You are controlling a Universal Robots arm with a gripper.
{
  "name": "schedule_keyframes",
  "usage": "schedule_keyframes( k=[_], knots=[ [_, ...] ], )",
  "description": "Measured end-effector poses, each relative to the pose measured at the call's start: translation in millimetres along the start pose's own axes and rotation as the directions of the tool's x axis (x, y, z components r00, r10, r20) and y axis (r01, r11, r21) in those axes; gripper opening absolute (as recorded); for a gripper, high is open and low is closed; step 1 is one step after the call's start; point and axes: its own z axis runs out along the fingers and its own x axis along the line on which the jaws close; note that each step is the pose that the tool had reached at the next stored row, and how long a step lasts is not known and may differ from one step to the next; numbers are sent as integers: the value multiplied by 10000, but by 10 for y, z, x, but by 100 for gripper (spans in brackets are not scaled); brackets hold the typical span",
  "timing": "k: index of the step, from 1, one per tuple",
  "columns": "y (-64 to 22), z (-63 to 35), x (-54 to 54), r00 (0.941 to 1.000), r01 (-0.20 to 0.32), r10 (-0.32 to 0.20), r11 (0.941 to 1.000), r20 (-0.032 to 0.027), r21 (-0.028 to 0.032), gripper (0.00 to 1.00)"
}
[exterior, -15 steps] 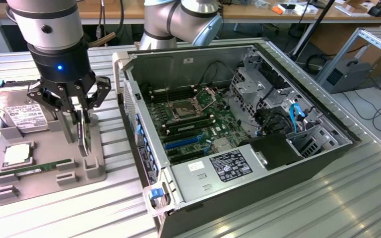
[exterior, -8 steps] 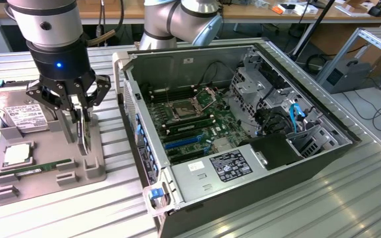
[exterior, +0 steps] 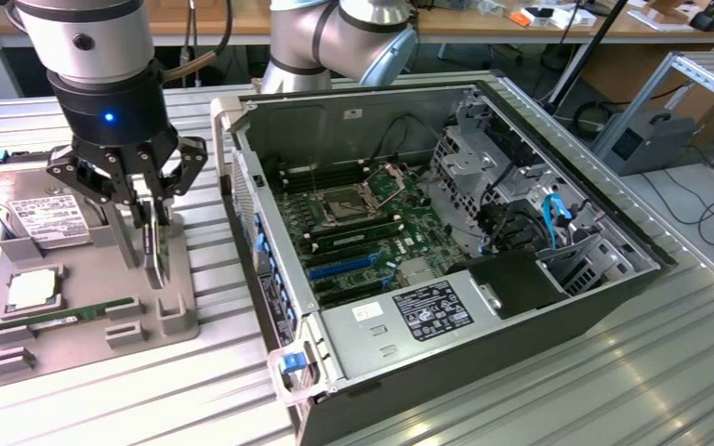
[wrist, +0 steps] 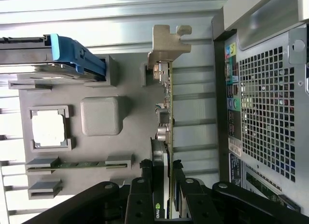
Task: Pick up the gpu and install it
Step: 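Pick up the gpu and move the gpu toward the slot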
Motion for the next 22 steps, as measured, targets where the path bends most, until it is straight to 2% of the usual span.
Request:
schedule_keyframes(
  k=[22],
  knots=[
    [-3,-92,-3,10000,0,0,10000,0,0,27]
  ],
)
